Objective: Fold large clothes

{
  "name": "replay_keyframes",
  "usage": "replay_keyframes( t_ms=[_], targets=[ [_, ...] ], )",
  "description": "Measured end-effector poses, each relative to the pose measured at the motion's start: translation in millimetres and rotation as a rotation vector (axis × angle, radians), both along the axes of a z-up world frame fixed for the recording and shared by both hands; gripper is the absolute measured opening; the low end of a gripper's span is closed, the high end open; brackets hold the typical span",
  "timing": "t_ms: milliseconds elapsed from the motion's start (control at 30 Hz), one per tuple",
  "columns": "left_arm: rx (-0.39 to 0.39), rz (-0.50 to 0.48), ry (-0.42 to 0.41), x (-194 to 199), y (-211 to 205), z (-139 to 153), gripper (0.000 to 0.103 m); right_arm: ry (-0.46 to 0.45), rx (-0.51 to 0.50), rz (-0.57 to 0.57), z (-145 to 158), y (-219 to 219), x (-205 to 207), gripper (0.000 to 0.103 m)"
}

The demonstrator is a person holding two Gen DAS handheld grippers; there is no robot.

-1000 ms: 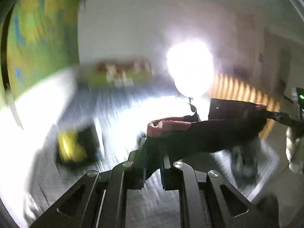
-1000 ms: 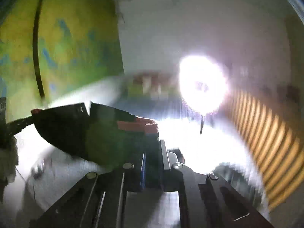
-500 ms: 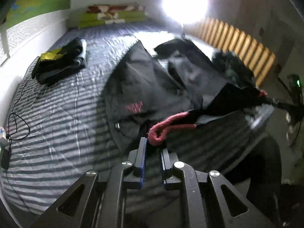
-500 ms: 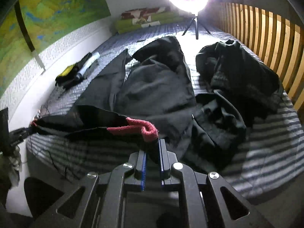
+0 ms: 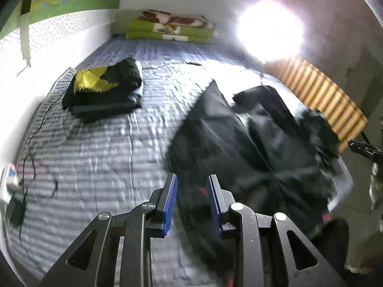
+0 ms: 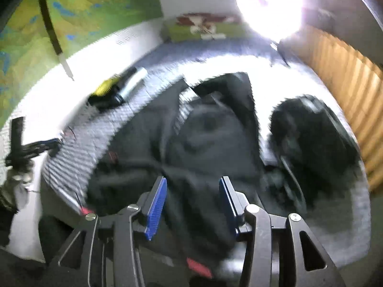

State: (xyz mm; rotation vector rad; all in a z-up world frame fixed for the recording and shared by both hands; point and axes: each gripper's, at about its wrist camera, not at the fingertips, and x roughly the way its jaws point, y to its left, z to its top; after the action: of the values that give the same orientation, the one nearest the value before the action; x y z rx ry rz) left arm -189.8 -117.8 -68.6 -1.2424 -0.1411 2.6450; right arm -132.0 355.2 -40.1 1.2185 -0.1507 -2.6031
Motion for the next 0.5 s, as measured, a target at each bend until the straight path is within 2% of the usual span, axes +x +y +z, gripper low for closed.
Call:
replay_keyframes(
  t_ms=[100,167,267,367,500],
  targets=[
    [0.057,0.030,-0.007,-56,-4,-11,0.029,0.002,-0.031,0.037,-1,-28,-68,0.047],
    [0.088,0.040,-0.023,-92,-4,-23,0.035,-0.020,-0.074,0.045,-8,-44,-115,0.047],
    [0.088,0.044,-0.055,-139,0,-46,0.037,-0.035,-0.072,0.038,-23,-67,-184,0.048],
    [0.095,0.042,-0.094,-178,2,-72,0.037,-0.090,-0.110,0.035,-48,-82,-255,0.053],
    [0.105,0.036,-0.131,-214,4,-102,0.037,-0.160,-0.182,-0.028,-84,-86,-329,0.055]
  ],
)
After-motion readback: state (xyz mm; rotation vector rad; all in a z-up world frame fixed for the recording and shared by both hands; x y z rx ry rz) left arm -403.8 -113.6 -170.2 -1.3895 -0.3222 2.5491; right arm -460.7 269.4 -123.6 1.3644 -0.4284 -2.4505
